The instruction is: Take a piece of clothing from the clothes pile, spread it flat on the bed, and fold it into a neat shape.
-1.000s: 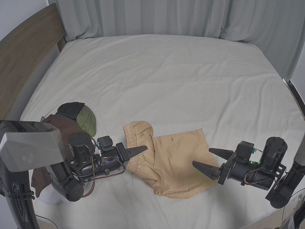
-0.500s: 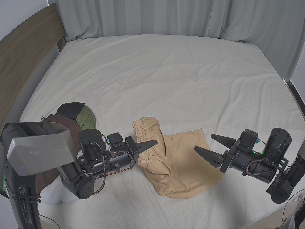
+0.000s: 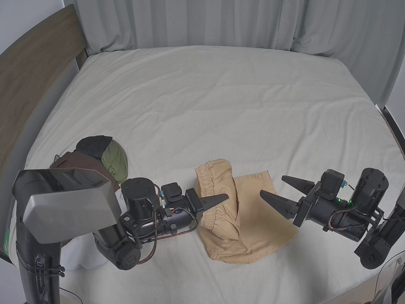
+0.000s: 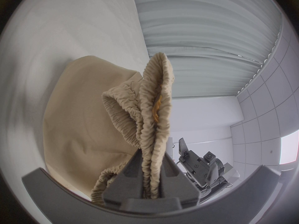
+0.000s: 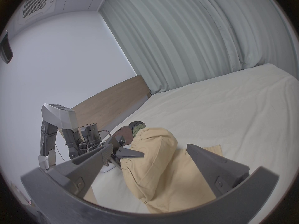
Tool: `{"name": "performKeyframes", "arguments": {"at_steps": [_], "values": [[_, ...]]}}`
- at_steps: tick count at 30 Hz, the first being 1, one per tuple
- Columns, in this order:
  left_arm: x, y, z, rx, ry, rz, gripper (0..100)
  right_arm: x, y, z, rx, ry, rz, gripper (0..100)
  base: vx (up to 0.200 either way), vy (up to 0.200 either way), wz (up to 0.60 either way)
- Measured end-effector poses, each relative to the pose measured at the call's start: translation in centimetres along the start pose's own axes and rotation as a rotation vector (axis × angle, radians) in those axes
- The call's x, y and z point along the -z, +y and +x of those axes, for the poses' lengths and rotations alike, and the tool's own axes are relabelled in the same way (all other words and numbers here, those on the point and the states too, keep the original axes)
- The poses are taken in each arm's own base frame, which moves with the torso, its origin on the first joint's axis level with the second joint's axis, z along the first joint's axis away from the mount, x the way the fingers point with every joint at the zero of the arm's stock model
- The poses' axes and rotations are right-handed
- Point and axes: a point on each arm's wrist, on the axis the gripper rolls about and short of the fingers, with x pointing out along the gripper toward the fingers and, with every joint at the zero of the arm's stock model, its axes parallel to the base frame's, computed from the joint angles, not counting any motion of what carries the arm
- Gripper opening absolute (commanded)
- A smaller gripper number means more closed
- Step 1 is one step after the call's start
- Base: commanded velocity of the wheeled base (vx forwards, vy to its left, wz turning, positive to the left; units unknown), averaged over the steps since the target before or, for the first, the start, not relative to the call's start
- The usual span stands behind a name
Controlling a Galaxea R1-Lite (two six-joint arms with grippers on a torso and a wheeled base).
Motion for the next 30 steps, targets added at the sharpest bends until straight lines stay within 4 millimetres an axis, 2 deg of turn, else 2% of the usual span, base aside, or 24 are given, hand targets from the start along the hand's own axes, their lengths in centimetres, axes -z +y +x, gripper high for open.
{"name": "performKeyframes", "arguments": {"at_steps": [12, 22, 23, 30], "values": [[1.6, 1.0, 2.4, 0.016, 0.048, 0.010, 0, -0.3, -0.8, -0.1, 0.028, -0.013, 0.010, 100, 0.000, 0.000, 0.00], [1.8, 1.7, 2.8, 0.010, 0.055, 0.011, 0, -0.4, -0.9, -0.1, 0.029, -0.017, 0.010, 100, 0.000, 0.000, 0.00], [1.9, 1.7, 2.8, 0.009, 0.056, 0.011, 100, -0.4, -0.9, -0.1, 0.029, -0.018, 0.010, 100, 0.000, 0.000, 0.00], [2.2, 2.1, 3.0, 0.005, 0.063, 0.043, 100, -0.4, -0.9, -0.1, 0.030, -0.019, 0.009, 100, 0.000, 0.000, 0.00]]}}
